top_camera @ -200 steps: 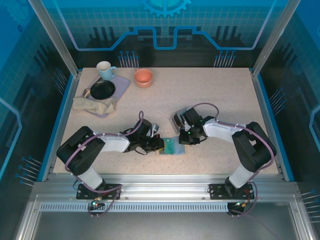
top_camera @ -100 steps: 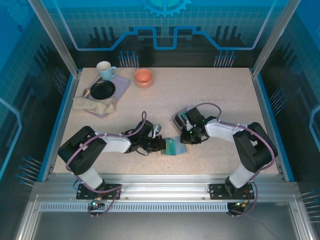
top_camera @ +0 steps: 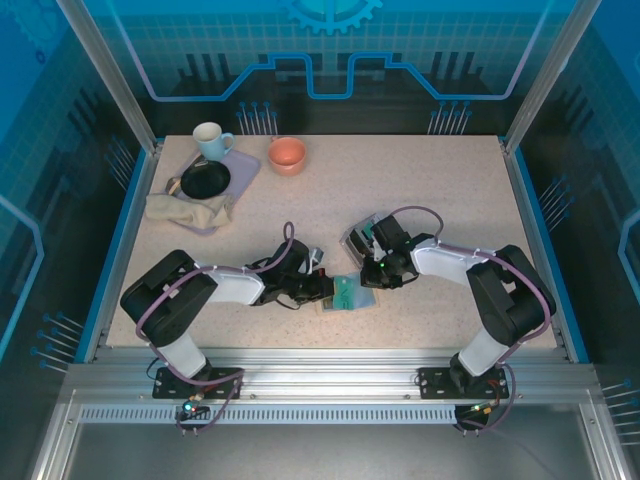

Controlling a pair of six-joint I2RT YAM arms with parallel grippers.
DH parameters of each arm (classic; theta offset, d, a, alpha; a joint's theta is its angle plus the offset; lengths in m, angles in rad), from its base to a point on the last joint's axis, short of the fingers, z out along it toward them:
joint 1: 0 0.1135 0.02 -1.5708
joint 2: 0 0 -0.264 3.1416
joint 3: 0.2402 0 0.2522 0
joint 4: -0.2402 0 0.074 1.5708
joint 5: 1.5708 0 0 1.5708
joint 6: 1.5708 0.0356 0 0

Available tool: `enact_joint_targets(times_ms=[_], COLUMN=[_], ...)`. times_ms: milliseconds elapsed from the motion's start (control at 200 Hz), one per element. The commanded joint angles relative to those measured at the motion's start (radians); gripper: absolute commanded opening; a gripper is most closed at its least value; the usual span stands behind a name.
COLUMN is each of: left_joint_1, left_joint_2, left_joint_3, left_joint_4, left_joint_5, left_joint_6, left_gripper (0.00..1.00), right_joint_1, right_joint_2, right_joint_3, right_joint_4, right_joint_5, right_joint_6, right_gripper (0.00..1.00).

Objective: Put the credit cards into the card holder

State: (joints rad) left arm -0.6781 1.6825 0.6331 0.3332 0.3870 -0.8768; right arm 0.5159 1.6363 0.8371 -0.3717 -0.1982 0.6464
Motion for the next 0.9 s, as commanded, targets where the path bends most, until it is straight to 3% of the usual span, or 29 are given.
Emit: enact_joint_targets(times_ms=[0, 130, 355, 630, 895], left_joint_1=[-0.005, -0.006, -0.015, -0.036, -0.036], left_joint_2=[0.012, -0.004, 0.056, 0.086, 0.072], left_joint_3=[0.004, -0.002, 0.020, 0.069, 0.087], left_joint_4=[0.023, 0.036, 0.124, 0.037, -0.042], left_joint_5=[-0.062, -0.088, -0.032, -0.020, -0.034], left_joint_6=[-0.037, -0.059, -0.116, -0.066, -0.022], left_gripper=[0.00, 0.00, 0.00, 0.00, 0.00], right_joint_1=[-0.007, -0.006, -0.003, -0.001, -0.025], right_joint_2=[0.017, 0.017, 0.010, -0.032, -0.191], right_joint_3=[-0.033, -0.036, -0.063, -0.076, -0.053], right_joint_4=[-0.069, -0.067, -0.028, -0.007, -0.128], right_joint_5=[-0.001, -0.004, -0.030, -0.046, 0.063], right_joint_6=[0.015, 0.019, 0.058, 0.085, 0.064], right_gripper=[0.08, 0.08, 0.09, 0.12, 0.26])
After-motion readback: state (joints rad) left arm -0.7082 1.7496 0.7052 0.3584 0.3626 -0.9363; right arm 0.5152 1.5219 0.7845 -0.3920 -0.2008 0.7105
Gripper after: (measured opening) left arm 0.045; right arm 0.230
